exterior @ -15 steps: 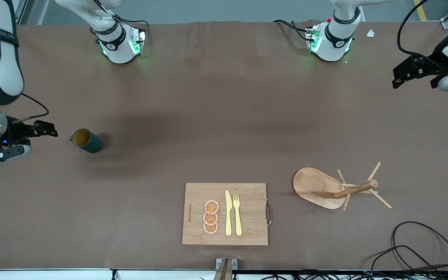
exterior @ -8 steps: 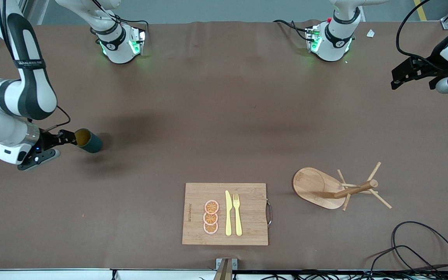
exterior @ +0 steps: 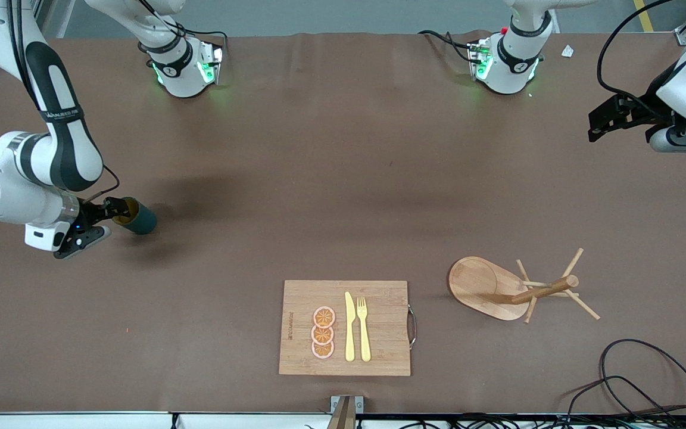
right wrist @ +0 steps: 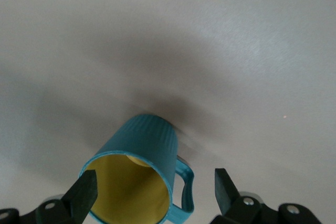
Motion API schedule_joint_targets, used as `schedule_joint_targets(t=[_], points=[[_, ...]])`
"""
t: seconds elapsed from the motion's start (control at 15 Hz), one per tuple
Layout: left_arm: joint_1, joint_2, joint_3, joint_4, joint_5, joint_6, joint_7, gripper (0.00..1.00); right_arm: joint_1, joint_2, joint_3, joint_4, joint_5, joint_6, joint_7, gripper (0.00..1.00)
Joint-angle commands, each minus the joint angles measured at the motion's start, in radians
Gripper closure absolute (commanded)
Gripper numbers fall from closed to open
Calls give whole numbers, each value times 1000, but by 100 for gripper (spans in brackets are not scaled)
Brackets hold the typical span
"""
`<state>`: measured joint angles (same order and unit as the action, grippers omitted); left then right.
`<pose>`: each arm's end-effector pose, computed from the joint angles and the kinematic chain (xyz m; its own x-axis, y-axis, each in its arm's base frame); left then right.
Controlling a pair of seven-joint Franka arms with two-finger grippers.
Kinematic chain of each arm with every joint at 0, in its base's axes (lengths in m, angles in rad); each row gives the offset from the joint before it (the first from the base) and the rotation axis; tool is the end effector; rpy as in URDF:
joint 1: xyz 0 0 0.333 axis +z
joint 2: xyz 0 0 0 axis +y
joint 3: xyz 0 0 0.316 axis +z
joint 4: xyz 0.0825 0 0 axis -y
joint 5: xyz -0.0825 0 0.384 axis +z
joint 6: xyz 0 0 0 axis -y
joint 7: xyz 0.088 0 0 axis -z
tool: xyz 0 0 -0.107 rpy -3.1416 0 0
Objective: Pass cup and hang on rack
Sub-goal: 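Reach the right gripper to the teal mug and grasp its body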
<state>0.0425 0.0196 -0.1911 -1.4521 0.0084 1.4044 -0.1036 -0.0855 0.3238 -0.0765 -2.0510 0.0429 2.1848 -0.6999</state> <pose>0.5375 -0.0782 0.6549 0.9969 -0.0435 -0.0661 -0.0443 -0.9990 -0.0115 0.5638 -0.0899 0.2659 0.8590 0.4924 -0.1400 0.4779 -0.8694 -0.1251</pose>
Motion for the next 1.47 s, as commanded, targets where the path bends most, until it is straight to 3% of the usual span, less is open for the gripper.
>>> schedule_joint_targets(t=[0.0,0.2,0.27,0.33,0.47,0.53,0.73,1.0,1.4], points=[[2,3,-5,19,-1,-7,-11,0,-26,-9,9,-49,18,21,-29,12],[16,10,-11,3,-11,-5,-16,0,-36,17,9,-75,18,79,-65,22],[60,20,8,-16,-122,-14,25,0,-37,18,9,-86,18,101,-113,34],[139,31,40,-11,-287,-19,85,0,-45,26,9,-89,18,111,-159,53],[145,26,10,19,-144,-19,127,0,-51,31,9,-87,18,112,-171,92],[136,28,-31,36,-74,-21,125,0,-48,31,9,-84,18,109,-168,100],[134,28,-112,38,24,-19,102,0,-39,21,12,-61,18,83,-158,100],[132,30,-117,38,27,-19,76,0,-5,-6,17,43,18,-92,-40,100],[131,26,-133,29,45,-7,42,0,197,-77,20,51,20,-158,359,100]])
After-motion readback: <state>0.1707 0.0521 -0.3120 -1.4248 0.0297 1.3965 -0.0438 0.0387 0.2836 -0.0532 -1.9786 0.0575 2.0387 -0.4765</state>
